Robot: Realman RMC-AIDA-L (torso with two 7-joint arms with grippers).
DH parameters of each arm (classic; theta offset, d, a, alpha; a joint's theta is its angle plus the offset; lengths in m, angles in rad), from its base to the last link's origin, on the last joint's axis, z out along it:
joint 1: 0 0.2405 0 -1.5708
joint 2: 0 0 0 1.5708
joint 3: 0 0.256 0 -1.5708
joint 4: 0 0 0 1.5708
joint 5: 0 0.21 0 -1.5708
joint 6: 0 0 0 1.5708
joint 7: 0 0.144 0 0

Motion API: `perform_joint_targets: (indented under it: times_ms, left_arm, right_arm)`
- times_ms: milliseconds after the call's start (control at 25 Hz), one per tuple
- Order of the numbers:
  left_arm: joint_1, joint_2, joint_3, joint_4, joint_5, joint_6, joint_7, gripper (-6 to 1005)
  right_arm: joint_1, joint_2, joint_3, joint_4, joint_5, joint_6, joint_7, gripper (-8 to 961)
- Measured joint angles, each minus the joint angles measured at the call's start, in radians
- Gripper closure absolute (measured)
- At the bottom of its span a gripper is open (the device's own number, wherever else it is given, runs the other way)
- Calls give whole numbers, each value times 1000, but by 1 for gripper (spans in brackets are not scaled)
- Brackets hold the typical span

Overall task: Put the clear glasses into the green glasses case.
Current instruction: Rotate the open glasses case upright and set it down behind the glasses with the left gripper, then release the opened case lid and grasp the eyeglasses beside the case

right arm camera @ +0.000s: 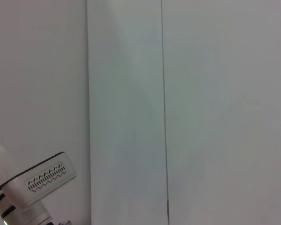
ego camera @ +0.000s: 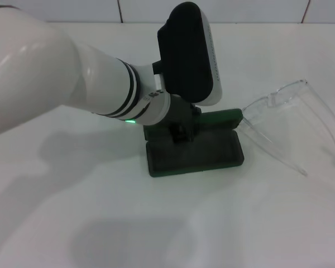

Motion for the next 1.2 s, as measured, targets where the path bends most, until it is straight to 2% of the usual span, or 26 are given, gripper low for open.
perform_joint_targets:
  times_ms: [520,600,1120,1200]
  left_arm:
    - [0,0,14,9,9,9,-7,779]
    - [-2,1,17,14,11,10,-15,590]
    - [16,3,-1,92,12,31,-29,591]
    - [52,4,-27,174,3,54,-28,592]
  right_arm:
    - [-1,0,7,0,1,-21,0,152]
    - [-2,0,7,0,1,-21,0,153]
    - [-2,0,-2,0,0,-23,1,158]
    - [-1,0,-3,0,0,-21,1,159]
